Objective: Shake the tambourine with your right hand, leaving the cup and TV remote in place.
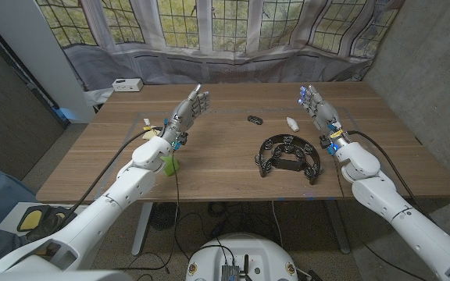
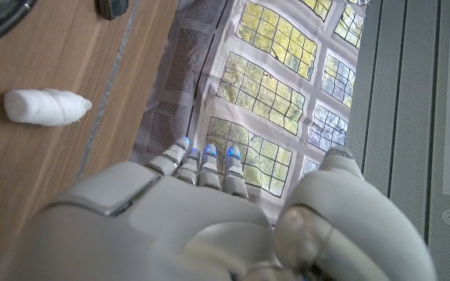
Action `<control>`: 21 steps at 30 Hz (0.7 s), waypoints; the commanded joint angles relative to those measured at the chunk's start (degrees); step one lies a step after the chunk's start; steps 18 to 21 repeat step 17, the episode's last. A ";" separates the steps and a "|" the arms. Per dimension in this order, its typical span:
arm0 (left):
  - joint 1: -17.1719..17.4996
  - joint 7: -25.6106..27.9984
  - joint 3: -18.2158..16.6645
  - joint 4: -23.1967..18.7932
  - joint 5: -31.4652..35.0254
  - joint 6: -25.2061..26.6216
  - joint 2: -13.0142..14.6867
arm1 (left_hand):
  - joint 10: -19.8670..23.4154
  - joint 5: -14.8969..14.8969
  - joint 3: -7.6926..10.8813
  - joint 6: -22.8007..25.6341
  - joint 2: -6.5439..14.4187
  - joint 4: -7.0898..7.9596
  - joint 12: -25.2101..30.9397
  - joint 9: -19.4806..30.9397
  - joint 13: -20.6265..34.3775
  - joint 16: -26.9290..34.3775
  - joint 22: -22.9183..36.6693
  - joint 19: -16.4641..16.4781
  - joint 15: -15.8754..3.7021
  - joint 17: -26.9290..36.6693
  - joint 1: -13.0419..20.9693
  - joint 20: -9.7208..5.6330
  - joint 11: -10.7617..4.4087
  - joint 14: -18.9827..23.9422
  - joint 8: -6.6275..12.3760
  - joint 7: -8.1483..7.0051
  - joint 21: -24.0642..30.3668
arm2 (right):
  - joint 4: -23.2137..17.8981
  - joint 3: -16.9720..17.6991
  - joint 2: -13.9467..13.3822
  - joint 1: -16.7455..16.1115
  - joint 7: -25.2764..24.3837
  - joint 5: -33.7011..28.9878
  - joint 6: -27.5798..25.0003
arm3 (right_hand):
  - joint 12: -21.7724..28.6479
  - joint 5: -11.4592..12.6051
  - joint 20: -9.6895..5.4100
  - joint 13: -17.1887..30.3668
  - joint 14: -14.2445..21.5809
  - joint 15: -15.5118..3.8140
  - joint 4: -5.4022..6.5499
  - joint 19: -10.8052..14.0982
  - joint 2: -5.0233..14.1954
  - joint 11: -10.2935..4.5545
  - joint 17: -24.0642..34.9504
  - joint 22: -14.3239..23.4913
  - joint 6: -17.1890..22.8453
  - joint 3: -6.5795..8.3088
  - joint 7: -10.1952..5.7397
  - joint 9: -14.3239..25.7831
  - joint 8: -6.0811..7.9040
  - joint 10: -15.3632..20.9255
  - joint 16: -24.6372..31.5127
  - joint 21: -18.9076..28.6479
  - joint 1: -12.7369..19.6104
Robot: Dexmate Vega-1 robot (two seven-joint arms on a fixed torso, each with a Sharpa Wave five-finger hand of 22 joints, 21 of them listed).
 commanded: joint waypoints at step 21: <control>0.45 -0.74 -0.20 2.02 -0.41 -2.37 -0.97 | -0.28 -0.09 0.40 -0.10 -0.06 -0.29 -0.08 0.19 0.18 -0.07 0.07 -0.25 -0.36 0.17 -0.23 -0.11 -0.10 -0.50 0.22 0.07 -0.11 | 3.90 0.46 1.81 0.33 4.41 8.41 -1.96 | 0.86 0.48 -0.81 0.01 -1.16 -0.08 -0.45 -3.46 0.35 0.07 -1.00 0.24 -0.34 -0.41 0.13 0.09 0.55 -0.19 0.83 1.24 -1.11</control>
